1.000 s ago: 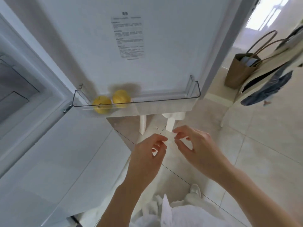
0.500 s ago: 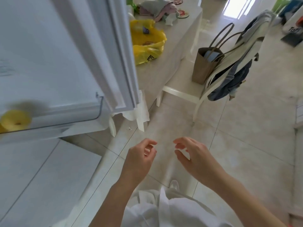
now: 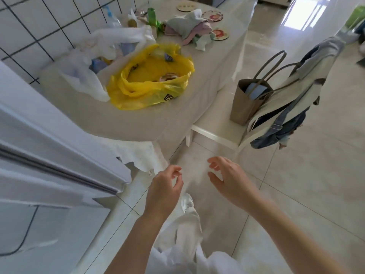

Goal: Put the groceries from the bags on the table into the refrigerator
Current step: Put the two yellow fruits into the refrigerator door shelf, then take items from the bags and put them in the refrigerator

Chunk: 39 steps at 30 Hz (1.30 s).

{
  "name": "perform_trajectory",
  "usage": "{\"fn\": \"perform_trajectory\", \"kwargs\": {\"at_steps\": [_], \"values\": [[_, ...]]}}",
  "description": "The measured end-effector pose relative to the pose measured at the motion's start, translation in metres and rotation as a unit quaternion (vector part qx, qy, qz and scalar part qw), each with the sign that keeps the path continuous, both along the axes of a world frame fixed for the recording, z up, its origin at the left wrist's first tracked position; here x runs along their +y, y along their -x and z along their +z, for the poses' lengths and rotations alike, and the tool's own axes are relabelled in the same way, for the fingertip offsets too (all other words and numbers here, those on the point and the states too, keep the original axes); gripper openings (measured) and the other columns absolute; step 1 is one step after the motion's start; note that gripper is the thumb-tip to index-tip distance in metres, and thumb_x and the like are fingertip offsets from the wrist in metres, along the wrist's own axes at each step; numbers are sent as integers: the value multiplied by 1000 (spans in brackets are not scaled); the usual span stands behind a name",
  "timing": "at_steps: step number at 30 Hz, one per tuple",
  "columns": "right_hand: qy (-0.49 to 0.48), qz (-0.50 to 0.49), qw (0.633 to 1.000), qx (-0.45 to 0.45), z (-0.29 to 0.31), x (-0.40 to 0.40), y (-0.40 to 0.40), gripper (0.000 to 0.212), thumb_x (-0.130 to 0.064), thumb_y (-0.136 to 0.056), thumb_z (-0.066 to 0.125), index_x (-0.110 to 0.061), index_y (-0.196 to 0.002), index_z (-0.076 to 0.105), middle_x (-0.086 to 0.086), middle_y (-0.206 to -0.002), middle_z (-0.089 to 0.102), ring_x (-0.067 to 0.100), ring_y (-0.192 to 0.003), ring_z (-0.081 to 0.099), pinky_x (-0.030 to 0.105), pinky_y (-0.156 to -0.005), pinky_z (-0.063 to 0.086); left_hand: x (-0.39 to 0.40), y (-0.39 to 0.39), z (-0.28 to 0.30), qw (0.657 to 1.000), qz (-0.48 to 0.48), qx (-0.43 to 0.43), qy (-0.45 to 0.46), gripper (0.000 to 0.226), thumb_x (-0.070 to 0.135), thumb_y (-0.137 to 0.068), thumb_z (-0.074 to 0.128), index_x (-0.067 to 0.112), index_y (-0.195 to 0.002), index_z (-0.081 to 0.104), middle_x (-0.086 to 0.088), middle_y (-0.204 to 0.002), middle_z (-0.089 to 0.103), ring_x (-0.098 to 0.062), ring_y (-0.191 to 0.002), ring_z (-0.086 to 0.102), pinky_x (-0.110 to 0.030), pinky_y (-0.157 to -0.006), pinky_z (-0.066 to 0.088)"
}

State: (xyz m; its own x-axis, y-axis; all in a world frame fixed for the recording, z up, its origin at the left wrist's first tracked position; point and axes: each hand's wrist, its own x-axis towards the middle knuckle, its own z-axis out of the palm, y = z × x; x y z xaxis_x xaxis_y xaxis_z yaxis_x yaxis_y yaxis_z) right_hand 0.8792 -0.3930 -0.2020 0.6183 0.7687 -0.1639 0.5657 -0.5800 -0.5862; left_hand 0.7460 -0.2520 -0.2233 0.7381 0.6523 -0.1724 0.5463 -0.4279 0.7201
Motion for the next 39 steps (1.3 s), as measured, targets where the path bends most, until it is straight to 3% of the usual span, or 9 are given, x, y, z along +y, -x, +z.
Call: {"fn": "perform_trajectory", "kwargs": {"at_steps": [4, 7, 11, 16, 26, 31, 36, 39], "values": [[8, 33, 999, -17, -2, 56, -61, 34, -27, -95, 52, -17, -127, 49, -4, -118, 58, 15, -108, 55, 25, -90, 43, 38, -56, -8, 999, 31, -8, -11, 32, 20, -93, 56, 21, -125, 56, 11, -114, 66, -10, -111, 56, -21, -88, 39], [4, 53, 998, -26, 5, 107, -106, 33, -24, -93, 54, -15, -125, 51, 0, -119, 59, 17, -108, 57, 25, -88, 41, 71, -94, -9, 999, 49, -14, -10, 36, 22, -94, 55, 20, -129, 54, 9, -121, 63, -12, -115, 54, -24, -92, 39], [-16, 74, 997, -29, 10, 168, -161, 35, -24, -93, 53, -15, -127, 51, 3, -120, 60, 21, -110, 57, 32, -91, 45, 105, -137, -17, 998, 51, -7, -22, 35, 16, -92, 57, 18, -127, 56, 7, -121, 63, -14, -114, 54, -24, -93, 37], [-5, 117, 993, -24, 2, 221, -209, 34, -22, -93, 53, -13, -126, 52, 5, -120, 60, 22, -110, 56, 31, -90, 44, 132, -173, -30, 997, 75, 10, -30, 35, 11, -90, 60, 16, -124, 57, 7, -120, 62, -15, -113, 56, -15, -93, 33], [25, 236, 971, -27, -17, 312, -326, 34, -19, -94, 53, -11, -127, 51, 8, -126, 56, 27, -112, 55, 35, -91, 45, 198, -269, -34, 982, 189, 27, -14, 38, 14, -91, 61, 17, -128, 56, 0, -128, 58, -19, -119, 51, -30, -97, 42], [58, 287, 956, -38, -26, 363, -393, 34, -23, -95, 51, -11, -127, 51, 8, -125, 53, 29, -112, 54, 37, -91, 46, 242, -331, -31, 970, 234, 57, -13, 36, 18, -95, 57, 18, -131, 55, -3, -134, 54, -19, -125, 45, -29, -96, 43], [86, 344, 933, -59, -34, 408, -438, 33, -22, -96, 50, -9, -126, 51, 11, -123, 53, 30, -111, 54, 37, -90, 46, 275, -364, -33, 967, 217, 121, -49, 28, 24, -98, 54, 12, -122, 61, -4, -127, 58, -20, -130, 41, -32, -103, 39], [100, 375, 919, -69, -37, 437, -450, 35, -20, -97, 49, -7, -129, 49, 10, -126, 51, 29, -112, 54, 33, -89, 46, 285, -369, -35, 963, 222, 150, -36, 27, 29, -98, 53, 14, -117, 65, -4, -116, 64, -21, -116, 54, -34, -93, 49]]}}
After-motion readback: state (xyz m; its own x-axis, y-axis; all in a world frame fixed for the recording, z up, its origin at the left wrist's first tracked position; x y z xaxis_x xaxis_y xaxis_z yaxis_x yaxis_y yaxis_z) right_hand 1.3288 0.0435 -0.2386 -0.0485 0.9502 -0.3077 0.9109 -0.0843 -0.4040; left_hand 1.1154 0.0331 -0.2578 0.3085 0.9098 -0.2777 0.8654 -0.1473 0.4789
